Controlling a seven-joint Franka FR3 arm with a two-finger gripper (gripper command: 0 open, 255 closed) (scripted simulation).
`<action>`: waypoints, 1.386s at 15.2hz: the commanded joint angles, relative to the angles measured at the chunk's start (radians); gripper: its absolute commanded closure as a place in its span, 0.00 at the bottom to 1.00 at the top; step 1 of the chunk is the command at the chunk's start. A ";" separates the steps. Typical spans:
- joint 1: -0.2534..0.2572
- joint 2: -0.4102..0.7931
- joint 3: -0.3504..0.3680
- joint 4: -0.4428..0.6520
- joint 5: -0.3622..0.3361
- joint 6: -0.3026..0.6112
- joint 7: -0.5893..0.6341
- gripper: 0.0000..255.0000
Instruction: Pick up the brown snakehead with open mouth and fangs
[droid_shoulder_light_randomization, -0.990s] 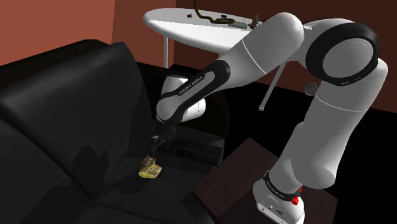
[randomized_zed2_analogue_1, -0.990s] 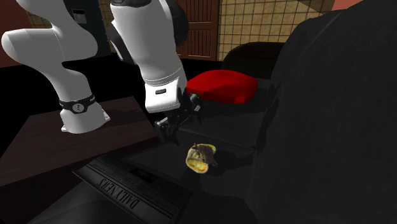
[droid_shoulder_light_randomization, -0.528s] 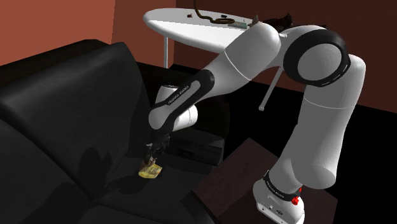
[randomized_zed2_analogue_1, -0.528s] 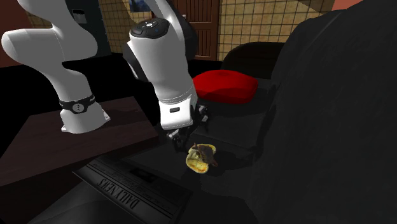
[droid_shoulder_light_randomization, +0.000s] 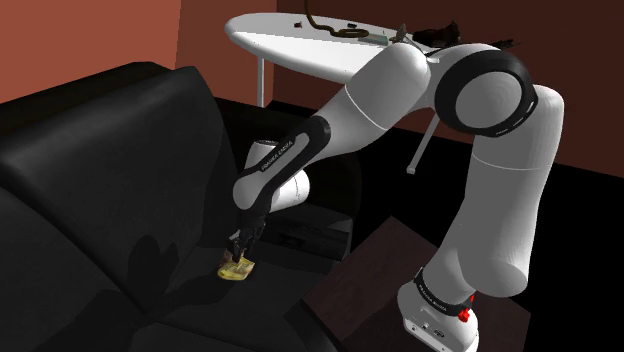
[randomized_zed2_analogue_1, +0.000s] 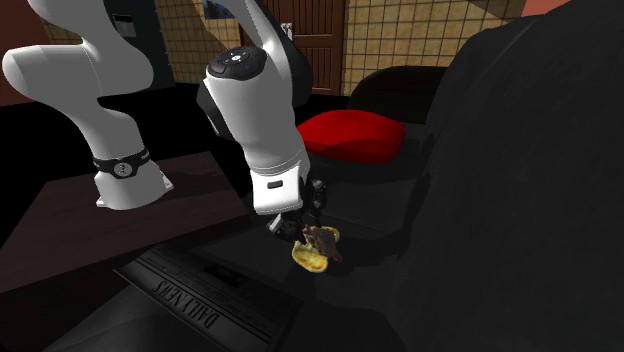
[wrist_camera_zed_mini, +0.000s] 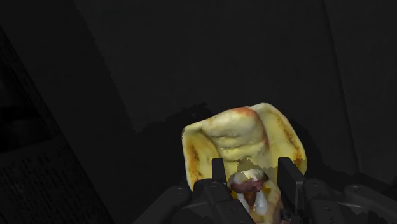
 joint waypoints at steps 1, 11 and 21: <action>0.000 0.001 0.000 -0.001 0.000 0.001 0.000 1.00; 0.003 -0.062 -0.009 -0.007 -0.022 -0.055 0.033 1.00; 0.003 -0.178 -0.022 -0.003 -0.065 -0.168 0.097 1.00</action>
